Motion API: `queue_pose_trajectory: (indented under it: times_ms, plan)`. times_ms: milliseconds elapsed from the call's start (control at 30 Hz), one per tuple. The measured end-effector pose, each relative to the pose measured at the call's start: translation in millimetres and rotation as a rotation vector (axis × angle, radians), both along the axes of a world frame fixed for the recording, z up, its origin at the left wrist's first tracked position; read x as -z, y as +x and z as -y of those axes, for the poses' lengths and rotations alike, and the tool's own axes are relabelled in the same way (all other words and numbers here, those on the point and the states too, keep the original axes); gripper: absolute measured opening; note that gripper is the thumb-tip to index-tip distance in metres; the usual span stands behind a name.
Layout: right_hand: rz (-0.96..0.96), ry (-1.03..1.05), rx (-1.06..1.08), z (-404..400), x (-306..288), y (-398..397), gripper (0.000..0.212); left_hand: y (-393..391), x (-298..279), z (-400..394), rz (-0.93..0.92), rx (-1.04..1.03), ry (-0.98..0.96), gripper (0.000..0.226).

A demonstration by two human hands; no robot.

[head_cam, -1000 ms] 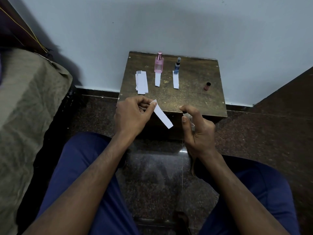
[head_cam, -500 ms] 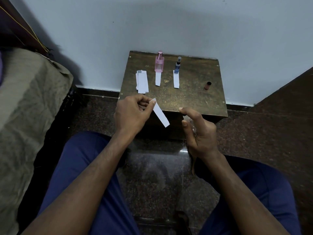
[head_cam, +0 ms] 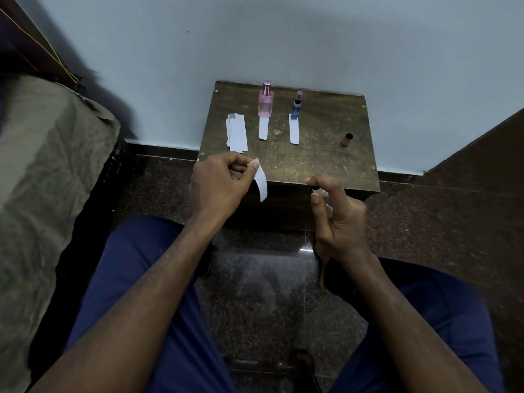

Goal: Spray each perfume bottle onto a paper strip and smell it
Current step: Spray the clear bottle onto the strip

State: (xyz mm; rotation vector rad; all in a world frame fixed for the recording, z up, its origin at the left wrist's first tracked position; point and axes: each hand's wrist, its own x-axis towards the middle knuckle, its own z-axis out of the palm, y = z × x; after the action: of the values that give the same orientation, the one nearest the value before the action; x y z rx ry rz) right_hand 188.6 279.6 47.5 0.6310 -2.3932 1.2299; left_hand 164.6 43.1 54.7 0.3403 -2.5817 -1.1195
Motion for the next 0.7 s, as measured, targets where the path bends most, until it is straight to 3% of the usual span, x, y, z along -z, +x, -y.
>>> queue_pose_trajectory:
  times_ms: [367,600,700]
  plan:
    - [0.017,0.036,-0.072,1,7,0,0.049,1,4,2,0.006,0.027,0.016,0.028]
    - [0.247,-0.062,0.012,3,5,-8,0.060,-5,8,0,-0.023,0.136,0.057,0.021]
    - [0.275,-0.097,0.064,2,9,-12,0.054,-7,12,-2,-0.017,0.191,0.047,0.019]
